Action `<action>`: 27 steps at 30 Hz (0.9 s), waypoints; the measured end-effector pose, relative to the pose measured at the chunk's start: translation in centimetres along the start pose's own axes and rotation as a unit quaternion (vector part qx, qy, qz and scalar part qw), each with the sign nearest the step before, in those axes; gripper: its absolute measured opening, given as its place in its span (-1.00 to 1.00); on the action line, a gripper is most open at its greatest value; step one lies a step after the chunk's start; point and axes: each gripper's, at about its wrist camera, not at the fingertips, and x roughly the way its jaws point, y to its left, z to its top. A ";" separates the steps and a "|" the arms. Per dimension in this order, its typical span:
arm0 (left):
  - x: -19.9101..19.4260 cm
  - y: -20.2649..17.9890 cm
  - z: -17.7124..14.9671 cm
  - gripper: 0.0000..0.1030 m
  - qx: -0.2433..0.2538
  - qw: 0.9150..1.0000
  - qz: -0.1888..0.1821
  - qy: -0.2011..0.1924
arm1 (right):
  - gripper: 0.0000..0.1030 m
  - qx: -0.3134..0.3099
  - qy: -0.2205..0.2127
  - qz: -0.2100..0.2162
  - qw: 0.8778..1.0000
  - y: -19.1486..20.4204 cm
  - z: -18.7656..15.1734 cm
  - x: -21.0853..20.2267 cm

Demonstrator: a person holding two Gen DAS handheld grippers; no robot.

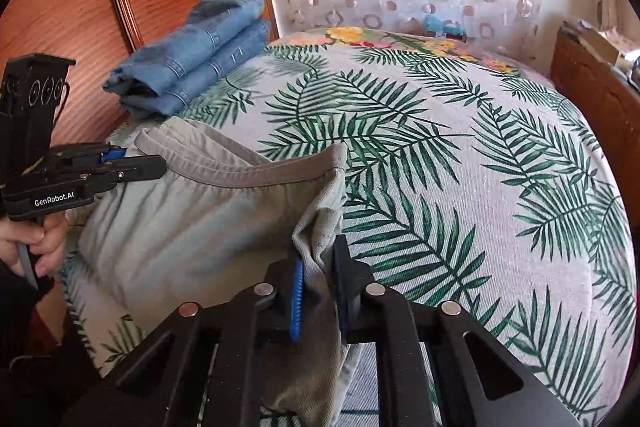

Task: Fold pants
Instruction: 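Close the right tool on the bundle's folded edge beside the left tool, then lift the grey-green pants bundle with both tools toward the blue jeans stack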

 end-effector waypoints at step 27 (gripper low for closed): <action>-8.8 -3.5 3.3 -0.63 0.058 0.987 0.049 -0.144 | -0.80 -0.061 -0.124 -0.018 0.990 3.4 1.6 -10.4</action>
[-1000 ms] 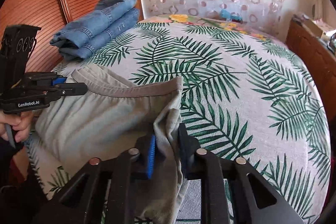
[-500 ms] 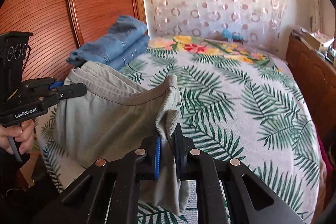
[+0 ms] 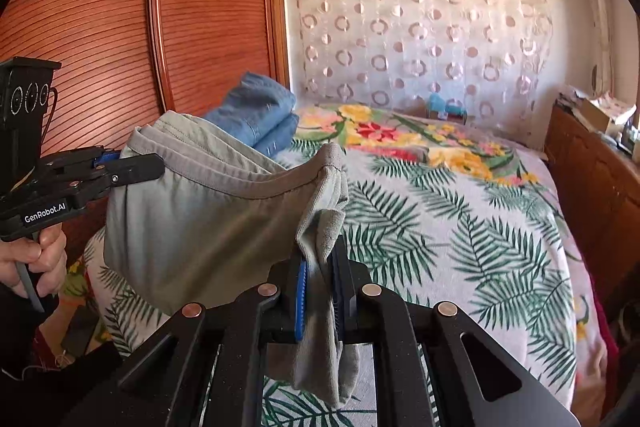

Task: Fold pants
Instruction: 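Lift the grey-green pants bundle with both tools toward the blue jeans stack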

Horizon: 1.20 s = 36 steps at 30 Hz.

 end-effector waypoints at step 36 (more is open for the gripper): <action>3.6 13.3 4.0 -0.63 -0.059 0.993 0.093 -0.033 | -0.80 -0.091 -0.018 0.053 0.994 -1.2 12.2 14.5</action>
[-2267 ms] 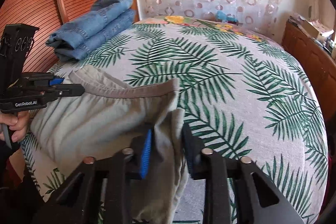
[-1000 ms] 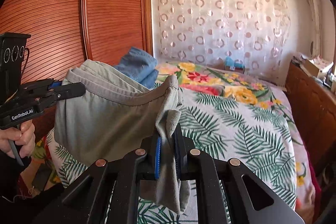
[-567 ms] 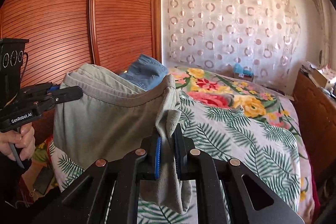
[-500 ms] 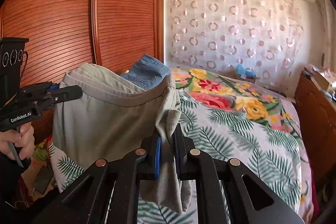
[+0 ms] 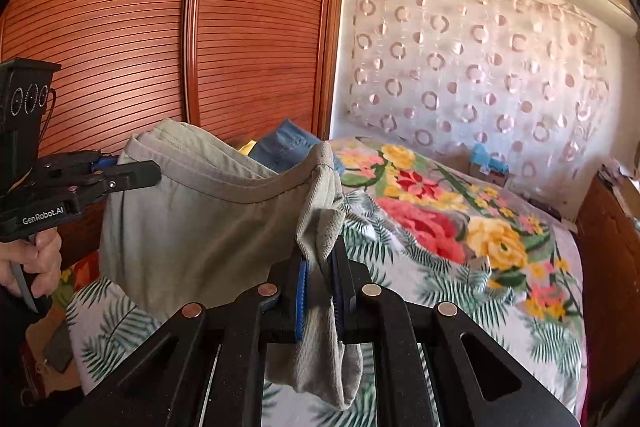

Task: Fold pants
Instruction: 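Lift the grey-green pants bundle with both tools toward the blue jeans stack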

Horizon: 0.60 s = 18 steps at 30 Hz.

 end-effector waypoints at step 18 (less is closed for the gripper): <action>2.9 4.7 0.2 -0.63 -0.065 0.997 0.049 -0.018 | -0.79 -0.046 -0.033 0.060 0.997 -3.9 4.1 11.6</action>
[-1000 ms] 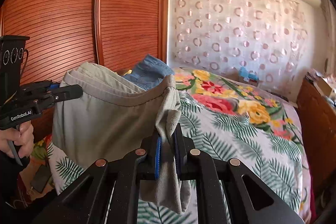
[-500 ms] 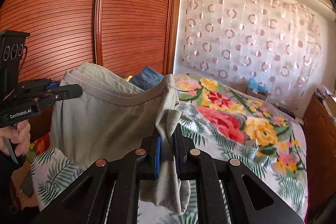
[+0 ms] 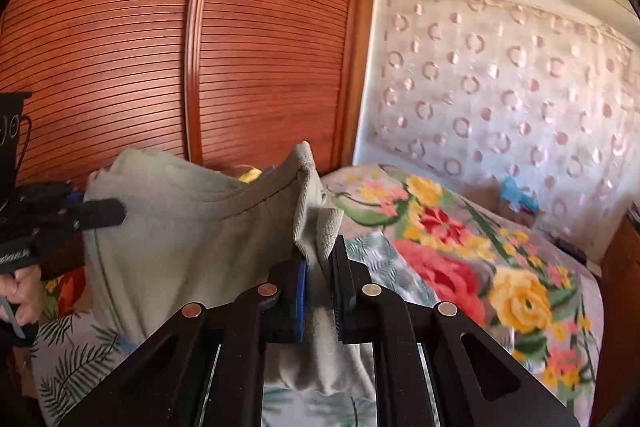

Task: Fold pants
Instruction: 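Lift the grey-green pants bundle with both tools toward the blue jeans stack, then lower the pants bundle onto the jeans stack and open both tools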

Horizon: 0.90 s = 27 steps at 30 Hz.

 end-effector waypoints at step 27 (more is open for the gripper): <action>0.4 2.7 -4.3 -0.54 -0.044 0.996 0.059 0.052 | -0.47 -0.026 0.033 0.031 0.999 -1.3 2.4 8.2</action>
